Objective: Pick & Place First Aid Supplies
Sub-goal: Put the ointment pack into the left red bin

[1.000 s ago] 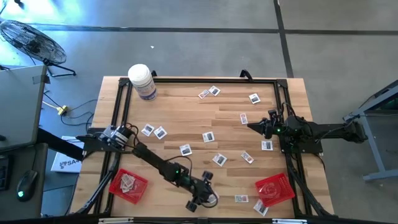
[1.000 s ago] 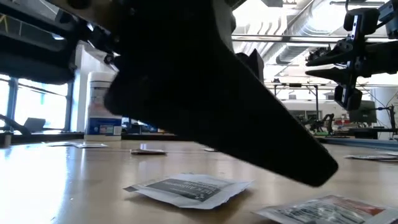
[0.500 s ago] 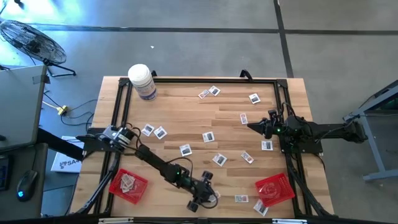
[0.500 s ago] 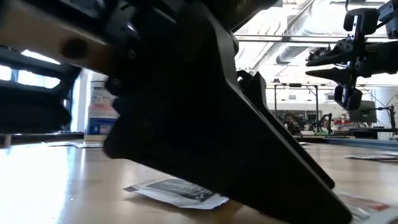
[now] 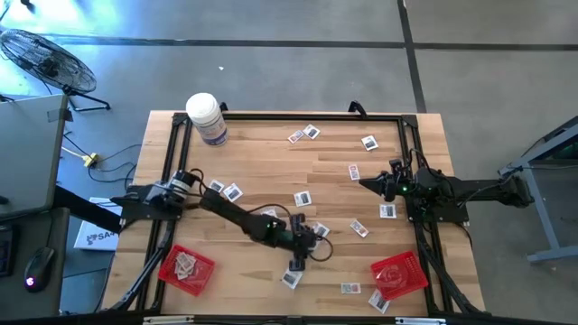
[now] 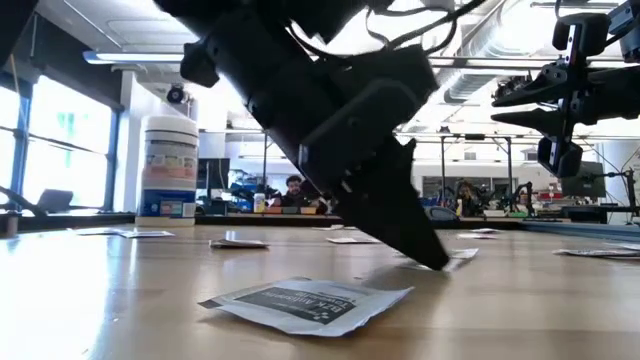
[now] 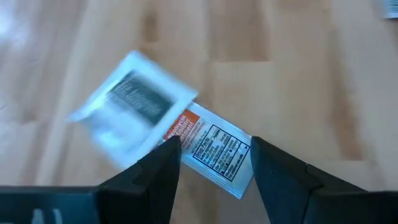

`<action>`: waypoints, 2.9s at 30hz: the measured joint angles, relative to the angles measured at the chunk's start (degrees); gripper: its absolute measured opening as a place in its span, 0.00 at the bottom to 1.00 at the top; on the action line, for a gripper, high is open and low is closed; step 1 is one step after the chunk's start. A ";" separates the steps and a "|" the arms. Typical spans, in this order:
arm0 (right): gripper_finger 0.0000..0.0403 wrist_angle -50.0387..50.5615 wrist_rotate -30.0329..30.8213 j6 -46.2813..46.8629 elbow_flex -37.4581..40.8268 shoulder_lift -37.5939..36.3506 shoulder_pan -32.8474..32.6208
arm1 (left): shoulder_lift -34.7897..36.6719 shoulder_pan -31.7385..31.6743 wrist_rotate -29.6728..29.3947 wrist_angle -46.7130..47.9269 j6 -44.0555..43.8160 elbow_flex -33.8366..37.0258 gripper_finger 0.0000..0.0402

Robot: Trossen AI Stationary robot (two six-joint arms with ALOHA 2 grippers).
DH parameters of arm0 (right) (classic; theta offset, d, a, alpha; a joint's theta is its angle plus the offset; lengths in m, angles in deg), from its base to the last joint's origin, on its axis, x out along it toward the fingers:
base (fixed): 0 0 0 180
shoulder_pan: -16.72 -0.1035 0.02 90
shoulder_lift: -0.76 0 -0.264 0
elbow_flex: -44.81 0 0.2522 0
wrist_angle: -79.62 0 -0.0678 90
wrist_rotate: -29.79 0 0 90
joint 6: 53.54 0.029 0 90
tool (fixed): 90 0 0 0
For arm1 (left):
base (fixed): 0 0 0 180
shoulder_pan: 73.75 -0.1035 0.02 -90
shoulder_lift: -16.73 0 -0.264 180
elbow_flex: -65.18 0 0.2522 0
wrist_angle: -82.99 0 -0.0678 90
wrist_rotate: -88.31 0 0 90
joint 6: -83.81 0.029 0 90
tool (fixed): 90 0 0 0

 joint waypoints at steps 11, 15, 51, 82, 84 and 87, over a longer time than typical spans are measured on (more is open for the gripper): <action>0.16 -0.02 0.00 0.00 0.00 0.00 0.00 | 4.41 3.44 -3.55 11.56 -3.91 0.32 0.47; 0.16 -0.02 0.00 0.00 0.00 0.00 0.00 | 6.03 5.48 -5.20 19.49 -6.50 0.34 0.47; 0.16 -0.15 0.02 0.00 0.00 -0.04 0.02 | 10.52 19.88 -23.53 13.80 -17.61 9.33 0.47; 0.16 -0.12 0.00 0.00 -0.02 0.00 0.00 | 13.41 11.45 -2.55 18.94 4.06 9.15 0.34; 0.16 -0.15 0.04 0.00 0.00 -0.01 0.02 | 13.38 11.15 -2.28 19.00 5.40 9.15 0.34; 0.16 -0.17 0.04 0.00 0.00 0.00 0.01 | 13.41 10.98 -1.74 20.05 7.58 9.13 0.34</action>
